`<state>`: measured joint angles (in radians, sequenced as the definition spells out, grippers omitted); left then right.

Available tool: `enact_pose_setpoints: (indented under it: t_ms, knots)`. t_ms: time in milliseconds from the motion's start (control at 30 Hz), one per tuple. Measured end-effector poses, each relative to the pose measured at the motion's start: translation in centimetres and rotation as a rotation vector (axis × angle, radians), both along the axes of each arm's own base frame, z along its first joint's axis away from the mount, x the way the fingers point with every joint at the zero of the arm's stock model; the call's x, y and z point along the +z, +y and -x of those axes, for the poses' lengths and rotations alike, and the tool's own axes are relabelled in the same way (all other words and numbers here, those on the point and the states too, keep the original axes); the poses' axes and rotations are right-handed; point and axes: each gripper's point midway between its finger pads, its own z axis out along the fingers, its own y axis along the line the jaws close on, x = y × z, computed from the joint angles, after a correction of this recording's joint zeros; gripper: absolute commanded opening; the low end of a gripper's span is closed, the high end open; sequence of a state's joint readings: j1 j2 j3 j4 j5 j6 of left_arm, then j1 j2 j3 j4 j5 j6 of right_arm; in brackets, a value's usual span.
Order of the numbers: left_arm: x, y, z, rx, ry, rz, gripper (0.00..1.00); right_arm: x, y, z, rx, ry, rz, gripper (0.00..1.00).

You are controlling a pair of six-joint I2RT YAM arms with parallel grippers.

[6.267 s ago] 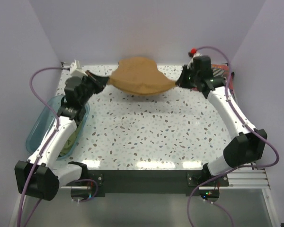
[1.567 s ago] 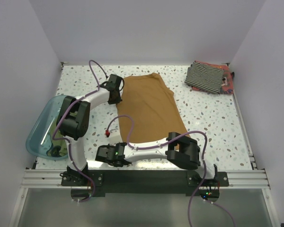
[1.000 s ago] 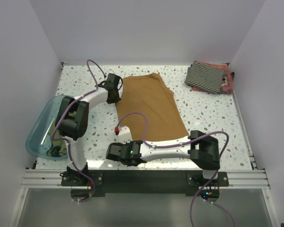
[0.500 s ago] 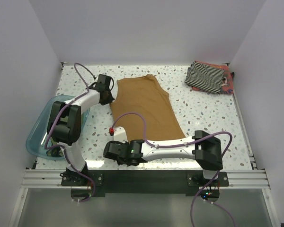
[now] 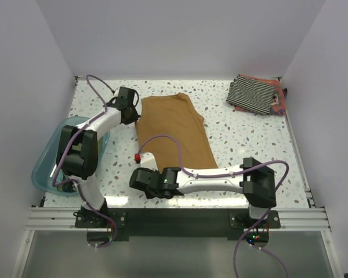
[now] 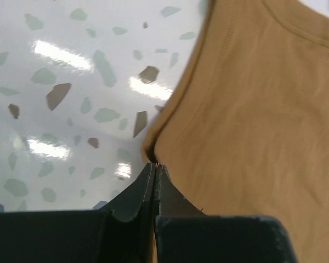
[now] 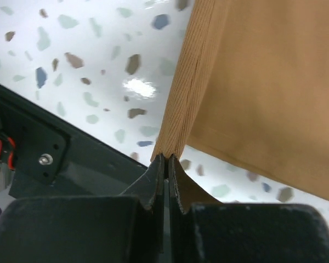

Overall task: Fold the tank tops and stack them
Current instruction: Fold the tank top

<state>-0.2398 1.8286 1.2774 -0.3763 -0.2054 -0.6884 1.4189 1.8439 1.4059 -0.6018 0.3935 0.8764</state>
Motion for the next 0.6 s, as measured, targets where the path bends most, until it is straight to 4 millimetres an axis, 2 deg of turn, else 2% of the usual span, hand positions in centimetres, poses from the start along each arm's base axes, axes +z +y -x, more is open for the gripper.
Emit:
enact_pose_setpoints:
  t_ms: [133, 267, 400, 600]
  knots:
    - [1.7, -3.0, -1.5, -0.04, -0.049, 0.023, 0.0, 1.2, -3.0, -1.2, -0.042, -0.004, -0.02, 0.0]
    - [2.0, -6.3, -2.2, -0.084, -0.066, 0.043, 0.0, 1.8, -5.6, -2.0, -0.078, -0.008, -0.04, 0.0]
    - [1.2, -8.9, -2.7, -0.117, -0.057, 0.052, 0.0, 0.7, -7.6, -2.0, -0.101, -0.001, -0.033, 0.0]
    - [0.1, -11.7, -2.4, -0.159, -0.039, 0.051, 0.0, -1.6, -10.6, -1.5, -0.132, 0.018, 0.015, 0.0]
